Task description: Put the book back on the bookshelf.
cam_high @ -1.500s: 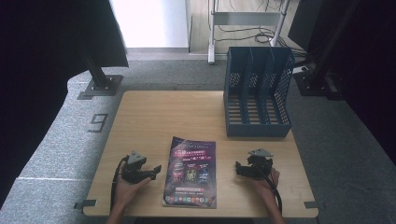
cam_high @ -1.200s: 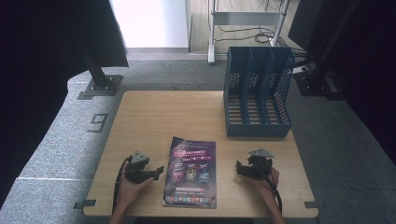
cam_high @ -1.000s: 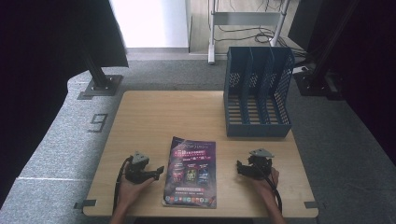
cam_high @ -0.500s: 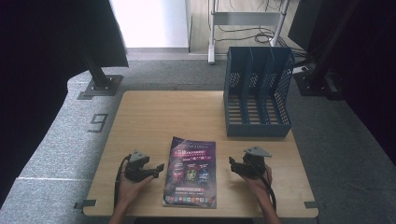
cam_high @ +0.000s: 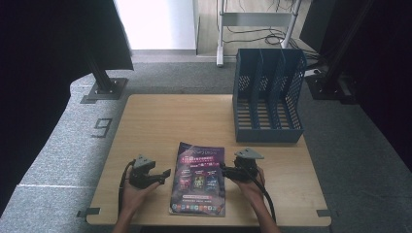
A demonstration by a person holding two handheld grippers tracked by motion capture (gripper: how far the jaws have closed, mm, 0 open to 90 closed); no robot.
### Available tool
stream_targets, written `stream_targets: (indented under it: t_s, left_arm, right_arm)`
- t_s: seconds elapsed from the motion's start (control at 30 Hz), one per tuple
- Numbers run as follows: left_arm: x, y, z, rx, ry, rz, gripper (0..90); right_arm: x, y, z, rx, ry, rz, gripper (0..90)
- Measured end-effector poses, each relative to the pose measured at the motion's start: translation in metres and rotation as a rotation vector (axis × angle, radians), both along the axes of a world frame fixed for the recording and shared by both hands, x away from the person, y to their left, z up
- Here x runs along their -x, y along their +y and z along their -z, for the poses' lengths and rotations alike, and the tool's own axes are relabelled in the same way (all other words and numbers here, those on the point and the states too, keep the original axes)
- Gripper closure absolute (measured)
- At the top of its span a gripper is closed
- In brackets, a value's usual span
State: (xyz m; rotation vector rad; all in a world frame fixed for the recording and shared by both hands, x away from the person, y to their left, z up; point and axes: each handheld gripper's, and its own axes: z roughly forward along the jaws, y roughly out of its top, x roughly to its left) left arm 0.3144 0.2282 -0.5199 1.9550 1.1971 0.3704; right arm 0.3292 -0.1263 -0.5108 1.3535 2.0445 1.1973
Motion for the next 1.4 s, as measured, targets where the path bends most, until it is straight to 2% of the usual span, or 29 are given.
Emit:
stream_targets:
  t_s: [0.1, 0.17, 0.63, 0.73, 0.9, 1.07, 1.4]
  left_arm:
    - [-0.001, 0.0, 0.001, 0.004, 0.003, 0.001, 23.2]
    - [-0.002, 0.0, 0.001, 0.005, 0.002, -0.002, 23.2]
    - [-0.003, -0.009, 0.003, 0.005, 0.004, 0.011, 23.2]
    - [-0.001, -0.012, 0.003, 0.003, 0.004, 0.018, 23.1]
    - [0.001, -0.016, 0.0, 0.006, 0.001, 0.022, 23.1]
    - [0.005, -0.02, -0.002, 0.003, -0.005, 0.032, 22.8]
    - [0.011, -0.025, -0.005, -0.007, -0.013, 0.041, 22.7]
  right_arm:
    - [-0.004, 0.002, 0.001, -0.005, 0.004, 0.0, 19.2]
    - [-0.008, 0.004, 0.001, -0.03, 0.009, 0.0, 19.4]
    - [-0.01, 0.02, 0.021, -0.009, 0.061, -0.049, 19.3]
    - [-0.013, 0.023, 0.028, 0.001, 0.089, -0.06, 19.2]
    - [-0.013, 0.024, 0.031, -0.002, 0.1, -0.066, 19.4]
    - [-0.012, 0.032, 0.039, 0.028, 0.127, -0.076, 18.1]
    - [-0.014, 0.038, 0.041, 0.047, 0.119, -0.068, 18.9]
